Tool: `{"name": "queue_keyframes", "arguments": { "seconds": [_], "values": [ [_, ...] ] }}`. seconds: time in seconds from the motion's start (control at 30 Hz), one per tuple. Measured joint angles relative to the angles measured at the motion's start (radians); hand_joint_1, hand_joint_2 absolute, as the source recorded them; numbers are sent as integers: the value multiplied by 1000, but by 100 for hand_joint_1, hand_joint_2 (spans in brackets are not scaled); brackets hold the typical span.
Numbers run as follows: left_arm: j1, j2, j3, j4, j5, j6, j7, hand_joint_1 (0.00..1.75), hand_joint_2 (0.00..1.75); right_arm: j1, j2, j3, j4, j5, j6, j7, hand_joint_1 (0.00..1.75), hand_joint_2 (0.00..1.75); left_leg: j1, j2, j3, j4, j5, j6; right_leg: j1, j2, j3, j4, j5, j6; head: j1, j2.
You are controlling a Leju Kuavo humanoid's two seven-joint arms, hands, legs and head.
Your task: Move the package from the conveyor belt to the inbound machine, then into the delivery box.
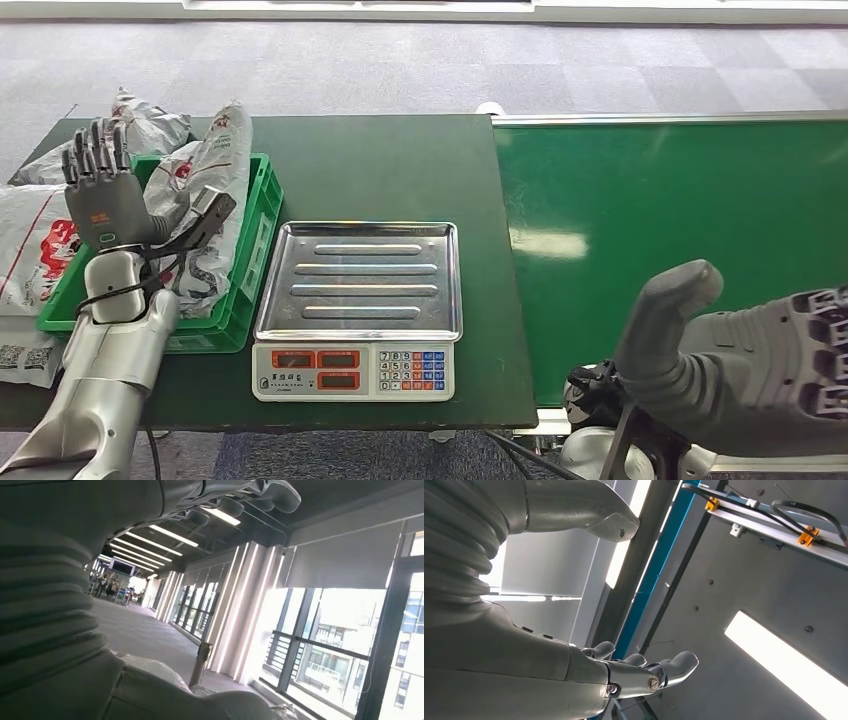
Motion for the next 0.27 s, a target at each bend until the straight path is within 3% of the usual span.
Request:
{"name": "queue_keyframes", "arguments": {
  "seconds": [0.07, 0.1, 0.2, 0.23, 0.27],
  "values": [
    [18, -36, 71, -89, 65, 0, -140, 0, 0, 0, 0, 0, 1, -1, 0, 0, 0, 175, 0, 0, -1, 0, 0, 0, 0, 0, -1, 0, 0, 0, 0, 0],
    [21, -64, 126, -140, 121, 0, -264, 0, 0, 0, 0, 0, 1, -2, 0, 0, 0, 175, 0, -1, -1, 0, 0, 0, 0, 0, -1, 0, 0, 0, 0, 0],
    [10, -159, 327, -259, 384, 1, -686, 0, 131, -1, 1, 0, 6, -9, 0, 0, 0, 175, 0, 3, 0, 0, 0, 0, 0, 3, -1, 0, 0, 0, 0, 0],
    [11, -184, 375, -290, 491, 1, -769, 0, 175, -1, 1, 0, 7, -11, 0, -1, 0, 175, 0, 5, 1, 0, -1, 0, 0, 5, -2, 0, 1, 0, 0, 0],
    [12, -194, 397, -306, 547, 1, -803, 0, 175, -1, 1, 0, 8, -13, 0, -1, 0, 175, 0, 6, 1, 0, -1, 0, -1, 6, -2, 0, 1, 0, 0, 0]
  ]
}}
